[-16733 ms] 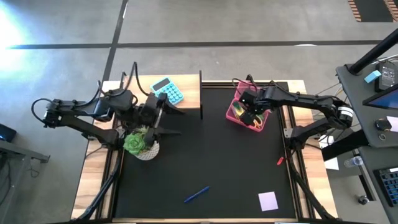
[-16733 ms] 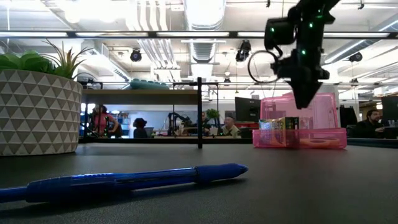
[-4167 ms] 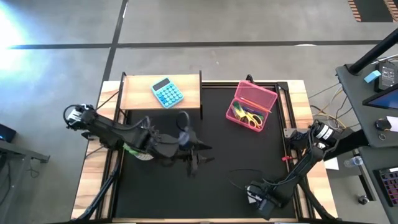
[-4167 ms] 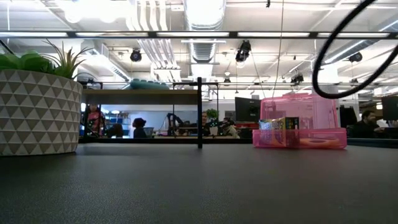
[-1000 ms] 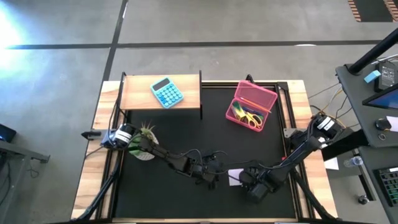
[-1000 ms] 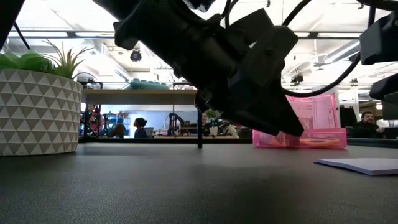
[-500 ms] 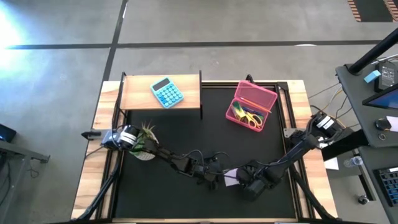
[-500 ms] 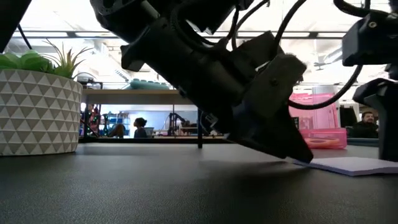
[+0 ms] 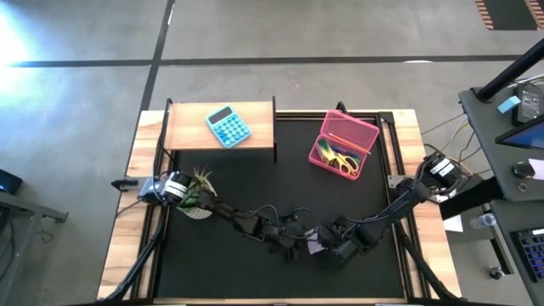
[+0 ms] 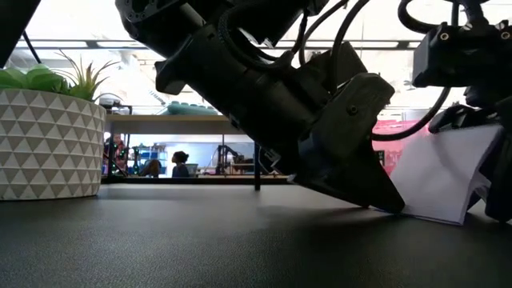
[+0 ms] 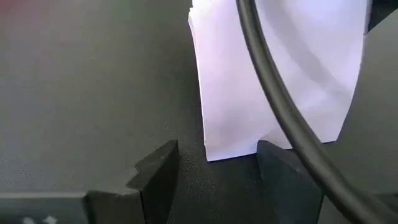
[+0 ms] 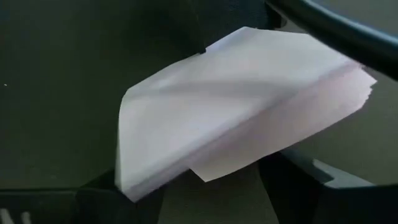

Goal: Pack school essentials
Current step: Put the purple sticky notes into the pink supply box

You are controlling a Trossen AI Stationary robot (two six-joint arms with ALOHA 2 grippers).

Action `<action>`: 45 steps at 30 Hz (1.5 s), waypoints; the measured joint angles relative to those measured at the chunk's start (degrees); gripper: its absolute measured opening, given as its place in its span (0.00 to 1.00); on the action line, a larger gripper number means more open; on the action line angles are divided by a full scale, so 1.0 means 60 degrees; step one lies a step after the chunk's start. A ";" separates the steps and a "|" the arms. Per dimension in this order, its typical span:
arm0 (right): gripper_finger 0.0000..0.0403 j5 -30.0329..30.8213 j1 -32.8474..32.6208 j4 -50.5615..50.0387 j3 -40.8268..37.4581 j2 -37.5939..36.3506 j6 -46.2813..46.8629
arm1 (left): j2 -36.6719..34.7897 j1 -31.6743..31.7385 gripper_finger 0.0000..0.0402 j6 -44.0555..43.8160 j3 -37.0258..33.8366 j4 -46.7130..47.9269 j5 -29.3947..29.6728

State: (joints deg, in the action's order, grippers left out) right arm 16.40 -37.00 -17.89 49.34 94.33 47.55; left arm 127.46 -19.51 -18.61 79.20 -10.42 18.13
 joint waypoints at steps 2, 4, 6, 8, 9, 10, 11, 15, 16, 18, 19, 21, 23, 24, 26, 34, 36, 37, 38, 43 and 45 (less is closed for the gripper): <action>0.56 -0.0181 0.0010 0.0032 0.0000 -0.0021 0.0001 | 0.0002 0.0000 0.51 -0.0011 0.0000 0.0011 -0.0015; 0.56 -0.0281 0.0016 0.0043 0.0000 -0.0043 0.0064 | 0.0004 0.0000 0.51 -0.0015 0.0000 0.0017 -0.0019; 0.57 -0.0362 0.0016 0.0060 0.0000 -0.0079 0.0215 | 0.0004 0.0000 0.51 -0.0019 0.0000 0.0023 -0.0022; 0.58 -0.0419 0.0016 0.0074 -0.0002 -0.0142 0.0411 | 0.0004 0.0000 0.51 -0.0019 0.0000 0.0033 -0.0025; 0.58 -0.0471 0.0016 0.0081 -0.0004 -0.0172 0.0438 | 0.0004 0.0000 0.51 -0.0021 0.0000 0.0040 -0.0028; 0.59 -0.0585 0.0021 0.0090 -0.0005 -0.0203 0.0436 | 0.0004 0.0000 0.51 -0.0022 0.0000 0.0042 -0.0030; 0.59 -0.0747 0.0037 0.0105 -0.0007 -0.0248 0.0435 | 0.0005 0.0000 0.51 -0.0026 0.0000 0.0045 -0.0031; 0.60 -0.1439 0.0067 0.0214 -0.0007 -0.0373 0.0474 | 0.0011 0.0000 0.51 -0.0030 0.0000 0.0047 -0.0021; 0.60 -0.1525 0.0067 0.0223 -0.0007 -0.0384 0.0467 | 0.0011 0.0000 0.51 -0.0030 0.0000 0.0045 -0.0016; 0.60 -0.1560 0.0078 0.0229 -0.0007 -0.0395 0.0448 | 0.0015 -0.0004 0.51 -0.0057 0.0000 0.0046 -0.0013; 0.60 -0.1581 0.0094 0.0229 -0.0007 -0.0395 0.0434 | 0.0015 -0.0007 0.51 -0.0064 0.0000 0.0049 -0.0010; 0.60 -0.1684 0.0180 0.0294 -0.0007 -0.0391 0.0428 | 0.0018 -0.0007 0.51 -0.0066 0.0000 0.0048 -0.0003; 0.60 -0.1885 0.0302 0.0528 -0.0011 -0.0391 0.0425 | 0.0018 -0.0007 0.51 -0.0070 0.0000 0.0049 0.0003; 0.60 -0.2007 0.0379 0.0731 -0.0014 -0.0390 0.0416 | 0.0018 -0.0007 0.51 -0.0070 0.0000 0.0049 0.0010; 0.60 -0.2384 0.0548 0.1247 -0.0078 -0.0384 0.0380 | 0.0018 -0.0007 0.51 -0.0070 -0.0003 0.0049 0.0025; 0.60 -0.3198 0.0956 0.2549 -0.0662 -0.0441 0.0906 | 0.0018 -0.0004 0.51 -0.0082 -0.0007 0.0053 0.0025; 0.60 -0.3234 0.0960 0.2785 -0.0767 -0.0469 0.1073 | 0.0018 -0.0004 0.51 -0.0083 -0.0007 0.0053 0.0025; 0.60 -0.3234 0.0960 0.2842 -0.0776 -0.0472 0.1083 | 0.0018 -0.0004 0.51 -0.0084 -0.0007 0.0053 0.0025; 0.60 -0.3237 0.0960 0.2873 -0.0778 -0.0501 0.1111 | 0.0018 -0.0004 0.51 -0.0084 -0.0007 0.0053 0.0025; 0.60 -0.3416 0.0947 0.2881 -0.0780 -0.0613 0.1421 | 0.0022 -0.0004 0.51 -0.0081 -0.0007 0.0056 0.0025; 0.60 -0.3416 0.0945 0.2888 -0.0780 -0.0647 0.1484 | 0.0022 -0.0004 0.51 -0.0082 -0.0007 0.0056 0.0025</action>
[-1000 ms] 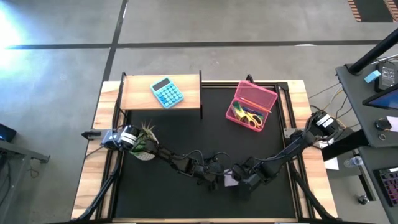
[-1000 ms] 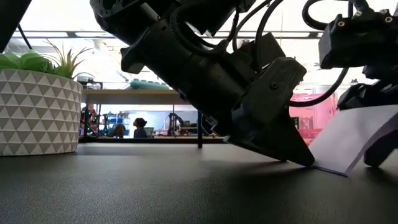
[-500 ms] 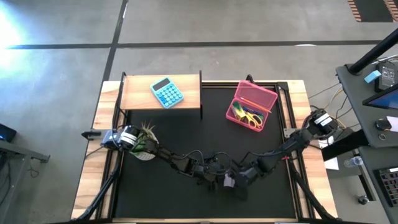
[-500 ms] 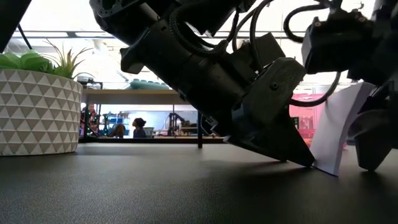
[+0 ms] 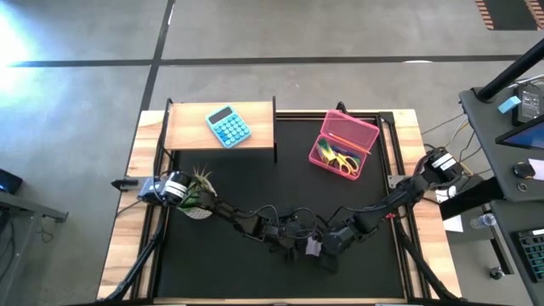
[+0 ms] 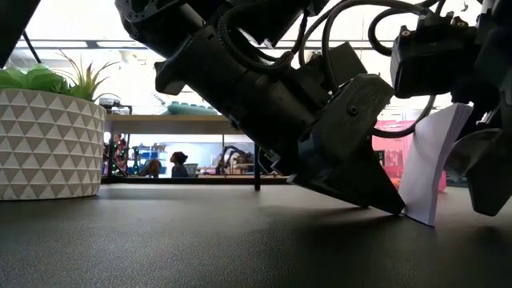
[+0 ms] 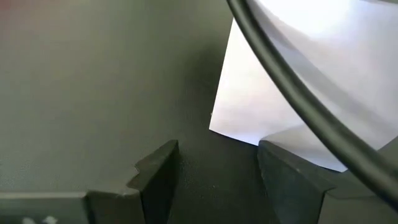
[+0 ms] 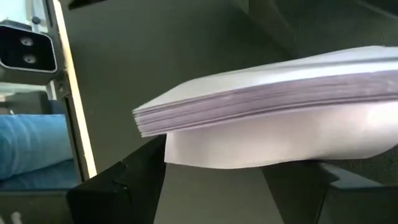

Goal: Pack school essentials
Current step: Put the purple sticky notes into the pink supply box

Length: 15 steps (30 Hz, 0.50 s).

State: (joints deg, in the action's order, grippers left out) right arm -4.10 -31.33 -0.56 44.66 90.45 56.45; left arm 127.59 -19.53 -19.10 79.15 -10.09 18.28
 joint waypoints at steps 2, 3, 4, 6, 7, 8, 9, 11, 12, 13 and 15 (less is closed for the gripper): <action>0.60 0.0017 0.0000 -0.0018 -0.0007 -0.0034 0.0007 | 0.0000 0.0000 0.51 0.0002 -0.0001 0.0000 0.0000; 0.60 0.0034 0.0000 -0.0024 -0.0011 -0.0040 0.0007 | 0.0000 0.0002 0.51 0.0000 -0.0001 0.0001 0.0000; 0.60 0.0048 0.0002 -0.0010 -0.0011 -0.0050 0.0003 | 0.0000 0.0004 0.51 0.0001 -0.0003 0.0000 -0.0004; 0.60 0.0132 0.0020 -0.0009 -0.0012 -0.0051 0.0010 | 0.0000 0.0007 0.51 -0.0002 -0.0004 0.0000 0.0000; 0.60 0.0168 0.0025 -0.0012 -0.0015 -0.0051 0.0058 | 0.0000 0.0004 0.51 -0.0002 -0.0004 0.0000 -0.0002; 0.60 0.0186 0.0025 -0.0014 -0.0015 -0.0054 0.0120 | 0.0000 0.0004 0.51 -0.0002 -0.0004 0.0000 -0.0003; 0.60 0.0189 0.0025 -0.0011 -0.0015 -0.0055 0.0194 | -0.0002 0.0006 0.51 -0.0002 -0.0004 0.0000 -0.0001; 0.60 0.0189 0.0018 -0.0055 -0.0018 -0.0120 0.0352 | -0.0026 0.0004 0.51 -0.0002 0.0000 0.0003 -0.0007; 0.60 0.0210 0.0022 -0.0063 -0.0018 -0.0158 0.0357 | -0.0075 0.0004 0.51 0.0001 0.0002 0.0033 -0.0021; 0.60 0.0283 0.0024 -0.0043 -0.0018 -0.0203 0.0376 | -0.0097 0.0007 0.51 0.0001 0.0004 0.0067 -0.0045; 0.60 0.0480 0.0025 -0.0085 -0.0018 -0.0342 0.0381 | -0.0169 0.0007 0.51 0.0001 0.0000 0.0101 -0.0047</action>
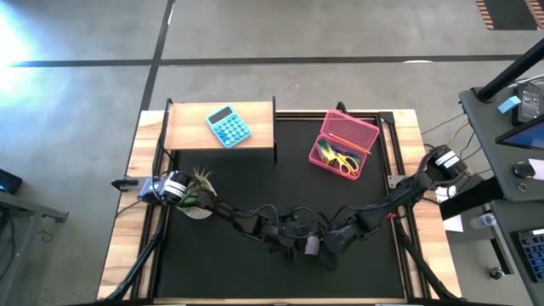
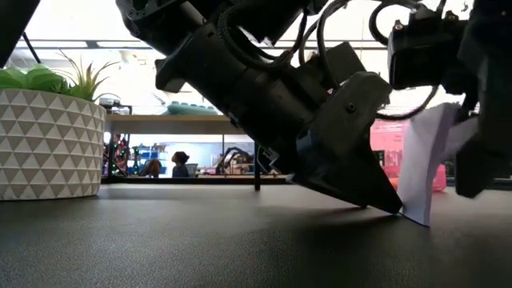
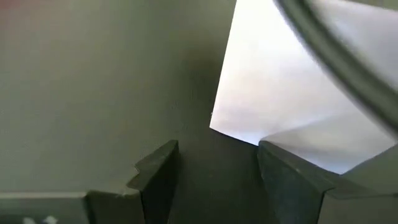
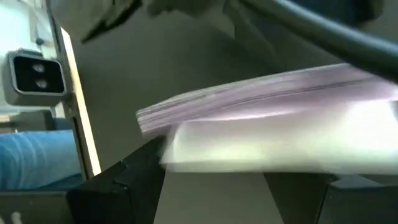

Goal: Pack school essentials
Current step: Put the purple sticky notes into the pink supply box

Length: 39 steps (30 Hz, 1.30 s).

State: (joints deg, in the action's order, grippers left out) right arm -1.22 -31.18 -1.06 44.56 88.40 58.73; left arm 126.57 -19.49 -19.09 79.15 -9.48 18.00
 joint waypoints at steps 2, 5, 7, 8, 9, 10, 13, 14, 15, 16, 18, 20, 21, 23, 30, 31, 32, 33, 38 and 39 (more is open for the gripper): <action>0.60 0.0237 -0.0004 -0.0021 0.0000 -0.0177 0.0002 | -0.0100 -0.0002 0.51 0.0016 -0.0007 0.0094 0.0002; 0.60 0.0713 0.0014 -0.0040 0.0000 -0.0366 0.0046 | -0.0165 -0.0004 0.51 0.0028 0.0005 0.0028 0.0008; 0.60 0.0920 0.0100 0.0004 0.0000 -0.0360 0.0282 | -0.0192 0.0000 0.51 0.0048 0.0007 0.0022 0.0016; 0.60 0.0966 0.0158 -0.0018 -0.0008 -0.0341 0.0393 | -0.0200 0.0000 0.51 0.0056 0.0007 0.0001 0.0057; 0.60 0.0981 0.0225 0.0012 -0.0020 -0.0295 0.0567 | -0.0210 0.0000 0.51 0.0063 0.0007 -0.0002 0.0093; 0.60 0.0995 0.0285 0.0031 -0.0020 -0.0243 0.0747 | -0.0221 0.0000 0.51 0.0066 0.0007 -0.0002 0.0117; 0.60 0.0992 0.0386 0.0031 -0.0044 -0.0168 0.1201 | -0.0249 0.0004 0.51 0.0069 0.0004 -0.0005 0.0194; 0.60 0.0992 0.0393 0.0107 -0.0044 -0.0168 0.1306 | -0.0263 0.0004 0.51 0.0069 0.0001 -0.0006 0.0257; 0.60 0.0992 0.0393 0.0169 -0.0044 -0.0184 0.1388 | -0.0273 0.0004 0.51 0.0073 0.0000 -0.0012 0.0291; 0.60 0.0986 0.0393 0.0192 -0.0044 -0.0214 0.1478 | -0.0280 0.0004 0.51 0.0073 0.0000 -0.0021 0.0302; 0.60 0.0982 0.0390 0.0312 -0.0044 -0.0259 0.1657 | -0.0282 0.0004 0.51 0.0073 0.0000 -0.0031 0.0306; 0.60 0.1032 0.0393 0.0318 -0.0044 -0.0289 0.1810 | -0.0282 0.0004 0.51 0.0073 0.0000 -0.0025 0.0306; 0.60 0.1091 0.0393 0.0317 -0.0044 -0.0289 0.1871 | -0.0282 0.0004 0.51 0.0077 0.0000 -0.0031 0.0306; 0.60 0.1252 0.0390 0.0289 -0.0044 -0.0289 0.1937 | -0.0282 0.0004 0.51 0.0077 0.0000 -0.0028 0.0309; 0.57 0.1455 0.0328 0.0239 -0.0044 -0.0289 0.1423 | -0.0286 0.0000 0.51 0.0091 0.0000 0.0034 0.0306; 0.57 0.1451 0.0324 0.0215 -0.0044 -0.0289 0.1276 | -0.0286 0.0000 0.51 0.0091 0.0000 0.0034 0.0306; 0.57 0.1444 0.0324 0.0205 -0.0044 -0.0289 0.1206 | -0.0286 0.0000 0.51 0.0091 0.0000 0.0031 0.0306; 0.57 0.1446 0.0324 0.0198 -0.0044 -0.0289 0.1091 | -0.0290 0.0000 0.51 0.0091 0.0000 0.0034 0.0306; 0.57 0.1427 0.0327 -0.0192 -0.0044 -0.0289 0.0527 | -0.0337 0.0000 0.51 0.0091 0.0000 0.0032 0.0302; 0.57 0.1357 0.0324 -0.0339 -0.0044 -0.0288 0.0420 | -0.0350 0.0000 0.51 0.0107 0.0000 0.0032 0.0302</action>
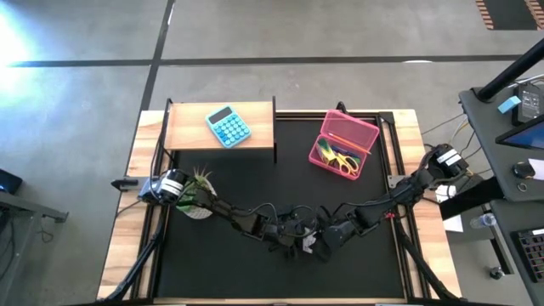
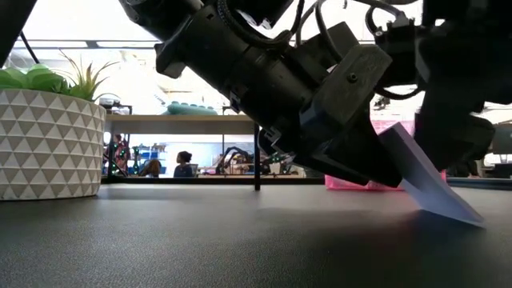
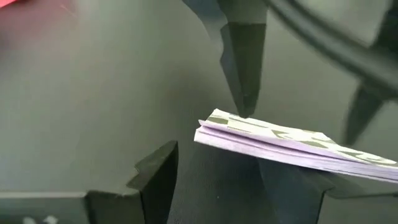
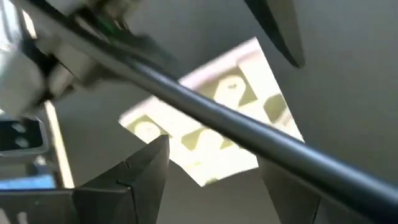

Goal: Pack school essentials
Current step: Put the purple sticky notes into the pink supply box

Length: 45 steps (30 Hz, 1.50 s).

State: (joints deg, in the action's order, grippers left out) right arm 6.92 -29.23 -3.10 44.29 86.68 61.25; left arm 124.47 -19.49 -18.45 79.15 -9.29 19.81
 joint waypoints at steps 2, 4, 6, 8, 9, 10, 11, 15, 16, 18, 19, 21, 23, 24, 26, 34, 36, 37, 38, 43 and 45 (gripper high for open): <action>0.57 -0.0180 0.0000 -0.0145 0.0000 0.0003 -0.0339 | -0.0001 0.0000 0.51 0.0170 0.0000 -0.0008 0.0000; 0.57 -0.0289 0.0000 -0.0159 0.0000 0.0003 -0.0666 | -0.0001 0.0005 0.51 0.0249 0.0000 -0.0003 0.0000; 0.56 -0.0383 0.0000 -0.0163 0.0000 0.0003 -0.0958 | -0.0001 0.0016 0.51 0.0392 0.0028 -0.0011 0.0000; 0.56 -0.0397 0.0002 -0.0163 0.0000 0.0003 -0.1209 | -0.0001 0.0044 0.51 0.0540 0.0071 -0.0030 0.0000; 0.56 -0.0398 0.0004 -0.0163 0.0000 0.0003 -0.1359 | -0.0001 0.0055 0.51 0.0651 0.0093 -0.0030 0.0000; 0.56 -0.0398 0.0004 -0.0167 0.0000 0.0003 -0.1439 | -0.0001 0.0066 0.51 0.0764 0.0122 -0.0029 0.0000; 0.55 -0.0398 0.0004 -0.0167 0.0000 0.0003 -0.1570 | -0.0001 0.0073 0.51 0.0914 0.0149 -0.0027 0.0000; 0.55 -0.0395 0.0004 -0.0163 0.0000 0.0003 -0.1831 | -0.0001 0.0123 0.51 0.1238 0.0258 -0.0012 -0.0010; 0.55 -0.0398 0.0004 -0.0163 0.0000 0.0003 -0.1865 | -0.0001 0.0127 0.51 0.1245 0.0269 -0.0004 -0.0013; 0.55 -0.0398 0.0004 -0.0163 0.0000 0.0003 -0.1890 | -0.0001 0.0131 0.51 0.1235 0.0270 0.0001 -0.0015; 0.55 -0.0398 0.0004 -0.0163 0.0000 0.0003 -0.1890 | -0.0001 0.0131 0.51 0.1218 0.0270 -0.0008 -0.0015; 0.55 -0.0398 0.0004 -0.0163 0.0000 0.0003 -0.1890 | -0.0001 0.0131 0.51 0.1206 0.0270 -0.0025 -0.0017; 0.55 -0.0398 0.0004 -0.0173 0.0016 0.0007 -0.1890 | -0.0001 0.0135 0.51 0.1165 0.0270 -0.0040 -0.0023; 0.55 -0.0402 0.0000 -0.0176 0.0031 0.0007 -0.1890 | -0.0001 0.0135 0.51 0.1161 0.0270 -0.0063 -0.0040; 0.55 -0.0405 0.0000 -0.0165 0.0036 0.0007 -0.1886 | -0.0001 0.0135 0.51 0.1161 0.0270 -0.0118 -0.0040; 0.56 -0.0413 0.0000 -0.0131 0.0036 0.0005 -0.1215 | -0.0001 0.0142 0.51 0.1143 0.0270 -0.0142 -0.0080; 0.56 -0.0391 0.0000 -0.0038 0.0036 -0.0033 -0.1205 | -0.0001 0.0139 0.51 0.1143 0.0270 -0.0161 -0.0084; 0.56 -0.0395 0.0000 0.0051 0.0036 -0.0058 -0.1204 | -0.0004 0.0138 0.51 0.1143 0.0270 -0.0199 -0.0094; 0.56 -0.0421 0.0000 0.0095 0.0036 -0.0107 -0.1194 | -0.0016 0.0136 0.51 0.1140 0.0270 -0.0200 -0.0119; 0.57 -0.0449 0.0004 0.0135 0.0033 -0.0290 -0.1119 | -0.0038 0.0131 0.51 0.1136 0.0291 -0.0215 -0.0143; 0.58 -0.0487 0.0022 0.0157 0.0033 -0.0292 -0.0952 | -0.0038 0.0131 0.51 0.1136 0.0295 -0.0209 -0.0173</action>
State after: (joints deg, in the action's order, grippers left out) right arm 4.00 -29.10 -2.15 44.49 84.93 55.54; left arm 124.25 -18.70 -11.64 80.93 -10.55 18.77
